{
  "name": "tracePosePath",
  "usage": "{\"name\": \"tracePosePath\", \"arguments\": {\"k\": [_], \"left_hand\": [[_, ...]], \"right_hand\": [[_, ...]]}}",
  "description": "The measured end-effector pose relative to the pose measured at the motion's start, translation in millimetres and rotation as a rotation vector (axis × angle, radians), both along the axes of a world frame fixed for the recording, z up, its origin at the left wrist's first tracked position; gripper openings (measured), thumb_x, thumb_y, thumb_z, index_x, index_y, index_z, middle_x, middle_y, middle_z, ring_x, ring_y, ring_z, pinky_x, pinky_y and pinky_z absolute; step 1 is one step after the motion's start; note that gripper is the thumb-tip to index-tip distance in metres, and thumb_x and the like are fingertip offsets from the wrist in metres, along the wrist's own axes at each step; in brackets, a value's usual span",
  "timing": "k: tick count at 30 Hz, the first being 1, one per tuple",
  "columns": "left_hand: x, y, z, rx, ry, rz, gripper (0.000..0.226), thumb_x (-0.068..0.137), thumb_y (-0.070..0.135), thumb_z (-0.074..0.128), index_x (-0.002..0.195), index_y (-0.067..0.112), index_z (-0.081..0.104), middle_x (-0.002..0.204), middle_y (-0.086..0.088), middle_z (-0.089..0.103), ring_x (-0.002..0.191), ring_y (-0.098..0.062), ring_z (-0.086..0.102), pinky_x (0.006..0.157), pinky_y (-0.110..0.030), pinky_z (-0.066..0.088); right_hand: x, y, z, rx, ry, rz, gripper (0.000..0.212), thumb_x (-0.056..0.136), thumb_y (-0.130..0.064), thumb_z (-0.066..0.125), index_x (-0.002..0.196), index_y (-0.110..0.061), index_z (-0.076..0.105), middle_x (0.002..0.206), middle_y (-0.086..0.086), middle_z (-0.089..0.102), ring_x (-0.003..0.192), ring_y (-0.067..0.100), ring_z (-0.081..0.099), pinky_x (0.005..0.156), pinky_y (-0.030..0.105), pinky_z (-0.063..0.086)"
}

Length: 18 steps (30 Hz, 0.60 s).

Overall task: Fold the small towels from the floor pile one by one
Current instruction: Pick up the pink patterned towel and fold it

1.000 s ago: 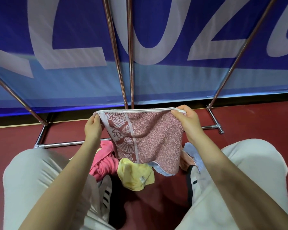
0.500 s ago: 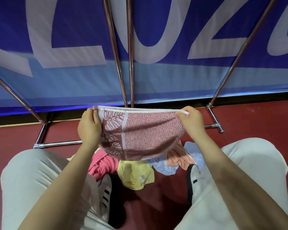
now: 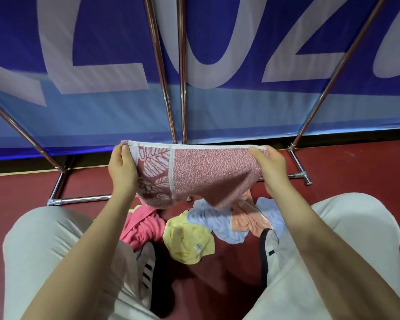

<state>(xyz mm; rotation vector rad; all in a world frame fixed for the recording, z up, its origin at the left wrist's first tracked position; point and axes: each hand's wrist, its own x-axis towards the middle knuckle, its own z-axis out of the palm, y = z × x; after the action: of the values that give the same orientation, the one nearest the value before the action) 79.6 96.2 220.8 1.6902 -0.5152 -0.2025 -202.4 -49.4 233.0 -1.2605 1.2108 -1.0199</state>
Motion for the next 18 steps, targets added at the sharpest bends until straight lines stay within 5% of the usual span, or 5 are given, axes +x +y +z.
{"name": "tracePosePath", "arguments": {"k": [2, 5, 10, 13, 18], "left_hand": [[0.6, 1.5, 1.4, 0.011, 0.005, -0.017, 0.024, 0.1, 0.023, 0.04, 0.094, 0.014, 0.062, 0.09, 0.006, 0.06, 0.086, -0.007, 0.051, 0.081, -0.024, 0.041], [-2.1, 2.3, 1.2, 0.011, 0.111, -0.065, 0.027, 0.099, 0.027, 0.044, 0.077, 0.026, 0.06, 0.08, 0.015, 0.06, 0.078, -0.001, 0.052, 0.077, -0.022, 0.043], [-4.5, -4.8, -0.4, 0.02, 0.394, -0.137, 0.027, 0.096, 0.034, 0.049, 0.092, 0.015, 0.069, 0.08, 0.006, 0.063, 0.076, -0.011, 0.054, 0.069, -0.027, 0.042], [-12.5, -8.2, 1.1, 0.012, 0.577, -0.117, 0.025, 0.096, 0.032, 0.051, 0.078, 0.019, 0.062, 0.055, 0.012, 0.056, 0.061, -0.009, 0.048, 0.058, -0.024, 0.037], [-29.0, -7.3, 12.3, -0.058, 0.756, -0.169, 0.023, 0.098, 0.033, 0.053, 0.106, 0.014, 0.061, 0.09, -0.002, 0.064, 0.081, -0.016, 0.06, 0.071, -0.029, 0.048]], "right_hand": [[1.2, -0.5, 2.7, 0.028, -0.023, -0.032, 0.068, 0.076, -0.038, 0.074, 0.129, -0.001, 0.055, 0.131, 0.013, 0.058, 0.121, 0.021, 0.054, 0.107, 0.041, 0.041], [1.1, -2.2, 3.9, 0.008, 0.027, -0.103, 0.061, 0.088, -0.023, 0.068, 0.138, 0.002, 0.044, 0.14, 0.01, 0.049, 0.13, 0.02, 0.045, 0.109, 0.031, 0.034], [1.7, 0.7, -2.0, -0.059, 0.133, -0.152, 0.024, 0.087, -0.021, 0.064, 0.075, -0.001, 0.057, 0.072, 0.006, 0.054, 0.07, 0.016, 0.046, 0.069, 0.031, 0.038], [6.8, 0.9, -2.4, 0.058, 0.07, -0.17, 0.021, 0.085, -0.019, 0.065, 0.067, -0.014, 0.056, 0.068, 0.002, 0.058, 0.068, 0.016, 0.05, 0.067, 0.03, 0.041], [22.6, 4.1, -1.8, 0.159, 0.005, -0.116, 0.022, 0.085, -0.013, 0.064, 0.066, -0.017, 0.054, 0.069, 0.003, 0.053, 0.07, 0.016, 0.047, 0.066, 0.03, 0.037]]}}
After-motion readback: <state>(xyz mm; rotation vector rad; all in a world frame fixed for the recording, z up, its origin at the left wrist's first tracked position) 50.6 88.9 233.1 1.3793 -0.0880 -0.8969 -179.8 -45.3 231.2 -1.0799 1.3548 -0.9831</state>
